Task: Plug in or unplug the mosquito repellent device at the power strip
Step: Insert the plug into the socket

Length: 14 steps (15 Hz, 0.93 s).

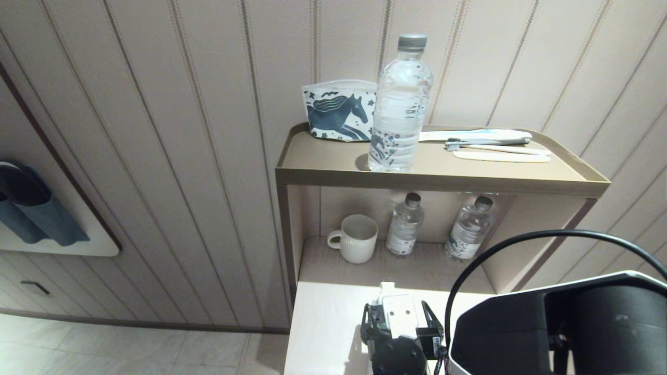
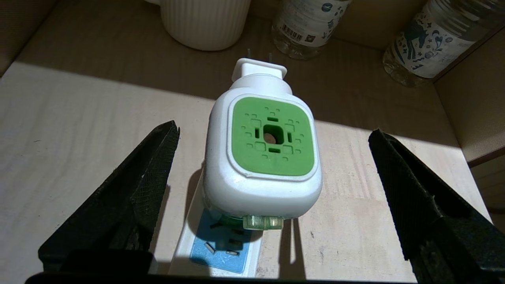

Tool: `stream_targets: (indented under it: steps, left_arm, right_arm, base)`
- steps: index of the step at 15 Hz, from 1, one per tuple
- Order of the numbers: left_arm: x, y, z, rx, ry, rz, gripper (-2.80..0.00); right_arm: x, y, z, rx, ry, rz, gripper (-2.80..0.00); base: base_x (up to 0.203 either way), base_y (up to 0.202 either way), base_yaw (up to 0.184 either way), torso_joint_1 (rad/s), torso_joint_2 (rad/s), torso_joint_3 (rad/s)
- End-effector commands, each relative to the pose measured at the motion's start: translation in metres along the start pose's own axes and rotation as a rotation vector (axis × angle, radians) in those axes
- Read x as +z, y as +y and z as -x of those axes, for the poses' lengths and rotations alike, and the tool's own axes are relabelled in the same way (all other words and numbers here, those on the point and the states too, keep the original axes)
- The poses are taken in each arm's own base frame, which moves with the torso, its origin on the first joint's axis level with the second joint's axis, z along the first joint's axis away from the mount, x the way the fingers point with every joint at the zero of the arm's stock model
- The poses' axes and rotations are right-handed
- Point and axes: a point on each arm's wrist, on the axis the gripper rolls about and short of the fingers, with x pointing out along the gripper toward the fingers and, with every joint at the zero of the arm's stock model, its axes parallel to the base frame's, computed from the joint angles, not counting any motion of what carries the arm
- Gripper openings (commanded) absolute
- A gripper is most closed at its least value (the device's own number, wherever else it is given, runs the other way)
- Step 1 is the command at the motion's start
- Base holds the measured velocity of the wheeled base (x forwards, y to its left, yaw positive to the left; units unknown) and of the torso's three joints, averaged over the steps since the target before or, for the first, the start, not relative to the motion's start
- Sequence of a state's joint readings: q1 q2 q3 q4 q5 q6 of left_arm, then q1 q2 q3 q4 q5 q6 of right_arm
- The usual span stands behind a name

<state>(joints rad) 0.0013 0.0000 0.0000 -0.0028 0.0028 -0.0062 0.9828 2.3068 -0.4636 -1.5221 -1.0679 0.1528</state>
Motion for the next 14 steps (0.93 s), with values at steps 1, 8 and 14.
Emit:
stream_targets:
  steps: [1,8,14]
  left_arm:
    - [0.000,0.000,0.000,0.001,0.000,0.000,-2.80]
    - [0.000,0.000,0.000,0.002,-0.002,-0.002,-2.80]
    - [0.000,0.000,0.000,0.002,-0.003,-0.002,-2.80]
  right_arm:
    - [0.002,0.002,-0.001,-0.020,-0.025,-0.078,0.00]
    - [0.018,0.007,-0.002,-0.025,-0.060,-0.218,0.00]
    - [0.008,0.008,-0.005,-0.028,-0.045,-0.210,0.00]
  base:
    - [0.000,0.000,0.000,0.000,0.00,0.000]
    - [0.000,0.000,0.000,0.000,0.00,0.000]
    - [0.000,0.000,0.000,0.000,0.00,0.000]
